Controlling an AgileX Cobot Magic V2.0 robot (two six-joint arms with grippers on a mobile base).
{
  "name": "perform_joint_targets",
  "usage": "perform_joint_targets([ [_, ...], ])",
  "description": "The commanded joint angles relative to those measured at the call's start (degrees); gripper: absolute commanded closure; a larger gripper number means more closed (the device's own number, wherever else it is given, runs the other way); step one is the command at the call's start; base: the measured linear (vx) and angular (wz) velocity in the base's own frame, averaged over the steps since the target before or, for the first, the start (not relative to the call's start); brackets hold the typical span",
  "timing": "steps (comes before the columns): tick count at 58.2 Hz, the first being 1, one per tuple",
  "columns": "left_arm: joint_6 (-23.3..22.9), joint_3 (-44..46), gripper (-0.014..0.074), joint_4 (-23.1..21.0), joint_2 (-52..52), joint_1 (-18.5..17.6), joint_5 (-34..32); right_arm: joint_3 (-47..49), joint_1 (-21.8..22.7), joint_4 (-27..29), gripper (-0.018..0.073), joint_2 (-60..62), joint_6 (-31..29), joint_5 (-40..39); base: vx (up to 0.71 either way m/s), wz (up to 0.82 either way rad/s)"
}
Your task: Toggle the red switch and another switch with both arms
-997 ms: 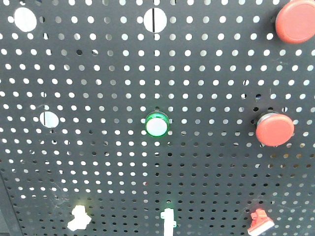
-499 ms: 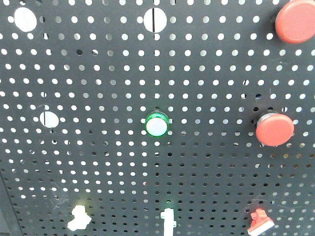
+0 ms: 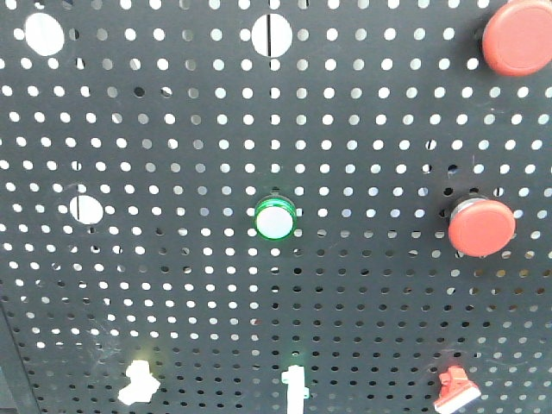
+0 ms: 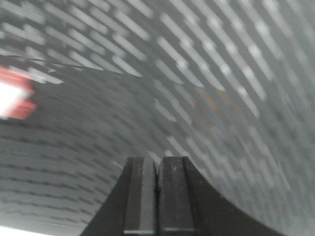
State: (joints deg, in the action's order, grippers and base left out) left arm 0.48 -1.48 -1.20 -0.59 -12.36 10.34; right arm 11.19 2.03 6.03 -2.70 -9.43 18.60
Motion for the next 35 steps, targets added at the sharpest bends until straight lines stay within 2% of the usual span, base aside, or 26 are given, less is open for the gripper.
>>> perform_joint_targets([
  [1,-0.5,-1.1,0.0594,0.0,-1.1,0.0,-4.5,-5.9,1.0,-1.7,0.0566,2.6,3.3,-10.3,0.0,0.0],
  [9,-0.5,-1.1,0.0594,0.0,-1.1,0.0,-4.5,-13.6,1.0,-1.9,0.0566,3.8,3.3,-15.1,0.0,0.0],
  [11,-0.5,-1.1,0.0594,0.0,-1.1,0.0,-4.5,-13.3,1.0,-2.0,0.0566,4.0,3.2,-12.0,0.0,0.0],
  [18,-0.5,-1.1,0.0594,0.0,-1.1,0.0,-4.5,-13.3,1.0,-1.8,0.0566,4.1,3.0,-10.3,0.0,0.0],
  [35,-0.5,-1.1,0.0594,0.0,-1.1,0.0,-4.5,-13.3,1.0,-1.7,0.0566,4.1,3.0,-10.1,0.0,0.0],
])
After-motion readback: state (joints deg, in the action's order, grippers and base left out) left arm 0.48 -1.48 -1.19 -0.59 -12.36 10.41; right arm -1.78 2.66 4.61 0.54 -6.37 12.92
